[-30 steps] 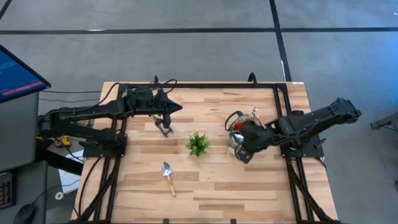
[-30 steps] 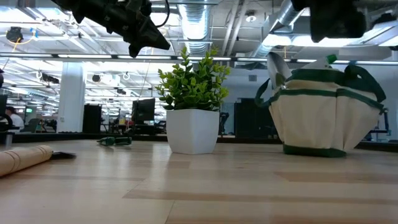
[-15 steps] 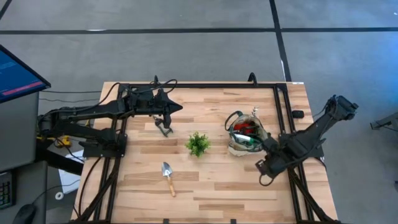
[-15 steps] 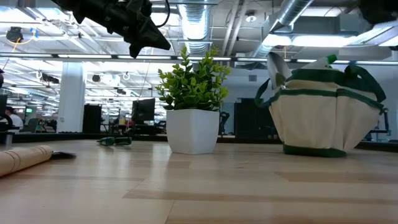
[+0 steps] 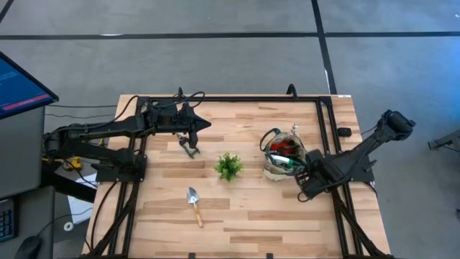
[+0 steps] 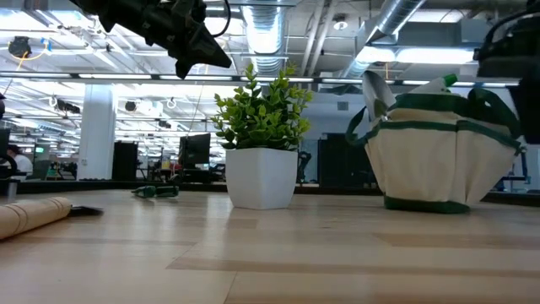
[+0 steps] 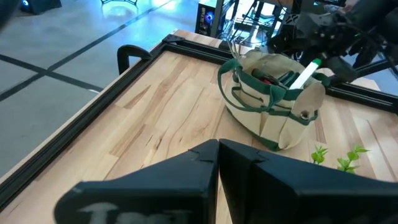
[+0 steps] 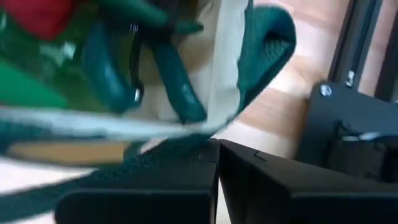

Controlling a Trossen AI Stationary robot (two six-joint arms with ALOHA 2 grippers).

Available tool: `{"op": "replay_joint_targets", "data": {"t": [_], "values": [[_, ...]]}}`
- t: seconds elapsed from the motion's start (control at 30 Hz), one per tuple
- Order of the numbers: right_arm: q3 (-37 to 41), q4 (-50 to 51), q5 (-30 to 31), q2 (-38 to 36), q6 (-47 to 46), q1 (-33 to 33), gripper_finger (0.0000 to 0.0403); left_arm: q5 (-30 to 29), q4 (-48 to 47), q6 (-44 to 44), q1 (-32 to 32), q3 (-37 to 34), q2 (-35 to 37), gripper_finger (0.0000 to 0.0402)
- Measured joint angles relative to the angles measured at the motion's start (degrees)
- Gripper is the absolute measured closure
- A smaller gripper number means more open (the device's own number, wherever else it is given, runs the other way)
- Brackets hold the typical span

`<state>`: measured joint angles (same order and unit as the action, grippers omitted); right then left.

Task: Pick & Place Garden tools in Gardening bag
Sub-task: Adjust the brown gardening bag

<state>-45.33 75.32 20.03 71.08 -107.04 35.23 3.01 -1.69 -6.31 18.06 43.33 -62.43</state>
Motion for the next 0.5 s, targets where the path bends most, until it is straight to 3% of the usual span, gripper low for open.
{"op": "replay_joint_targets", "data": {"t": [0.3,0.5], "values": [[4.53,-3.11,5.57,-3.74,0.48,-6.37,0.0403,0.00,-0.02,-0.01,0.00,-0.02,0.02,0.0401],[4.56,-6.14,7.34,-5.03,5.47,-11.12,0.0403,0.00,-0.02,0.00,0.00,-0.04,0.02,0.0401]]}}
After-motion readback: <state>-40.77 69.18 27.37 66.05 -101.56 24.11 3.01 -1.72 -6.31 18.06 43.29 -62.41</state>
